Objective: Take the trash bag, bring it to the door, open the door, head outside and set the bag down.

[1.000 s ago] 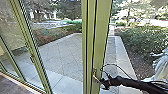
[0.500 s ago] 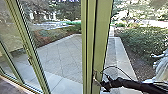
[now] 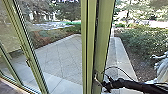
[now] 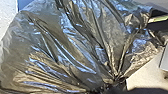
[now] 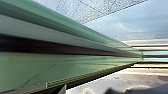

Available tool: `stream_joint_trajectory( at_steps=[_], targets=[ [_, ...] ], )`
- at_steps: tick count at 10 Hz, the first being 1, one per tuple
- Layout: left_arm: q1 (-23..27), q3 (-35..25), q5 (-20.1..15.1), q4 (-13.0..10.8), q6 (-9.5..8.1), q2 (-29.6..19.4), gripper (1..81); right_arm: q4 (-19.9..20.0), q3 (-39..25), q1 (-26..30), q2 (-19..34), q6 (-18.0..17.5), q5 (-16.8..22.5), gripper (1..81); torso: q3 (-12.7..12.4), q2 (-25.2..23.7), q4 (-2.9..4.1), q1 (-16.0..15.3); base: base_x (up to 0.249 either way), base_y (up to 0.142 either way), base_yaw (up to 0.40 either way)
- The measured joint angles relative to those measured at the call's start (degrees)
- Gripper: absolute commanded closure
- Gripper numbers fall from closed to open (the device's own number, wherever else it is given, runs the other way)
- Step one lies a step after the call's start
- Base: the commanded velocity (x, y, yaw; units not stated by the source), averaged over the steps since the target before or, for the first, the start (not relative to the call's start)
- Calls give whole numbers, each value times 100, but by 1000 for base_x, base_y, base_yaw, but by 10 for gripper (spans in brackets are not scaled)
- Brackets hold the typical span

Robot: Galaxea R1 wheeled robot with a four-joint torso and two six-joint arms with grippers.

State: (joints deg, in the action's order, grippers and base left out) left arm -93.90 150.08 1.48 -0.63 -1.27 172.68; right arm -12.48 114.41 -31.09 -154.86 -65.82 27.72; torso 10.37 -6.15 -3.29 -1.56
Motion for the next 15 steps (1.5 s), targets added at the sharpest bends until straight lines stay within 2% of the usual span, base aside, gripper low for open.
stream_joint_trajectory(
  at_steps=[8,15],
  targets=[
    [5,-2,0,0,0,4,811,-7,-13,210,295,-194,-121,10,11,13,7,-18,25,0,0],
    [-20,-5,6,-2,1,6,811,325,-741,590,970,-174,-71,10,19,19,13,-24,0,0,0]
  ],
)
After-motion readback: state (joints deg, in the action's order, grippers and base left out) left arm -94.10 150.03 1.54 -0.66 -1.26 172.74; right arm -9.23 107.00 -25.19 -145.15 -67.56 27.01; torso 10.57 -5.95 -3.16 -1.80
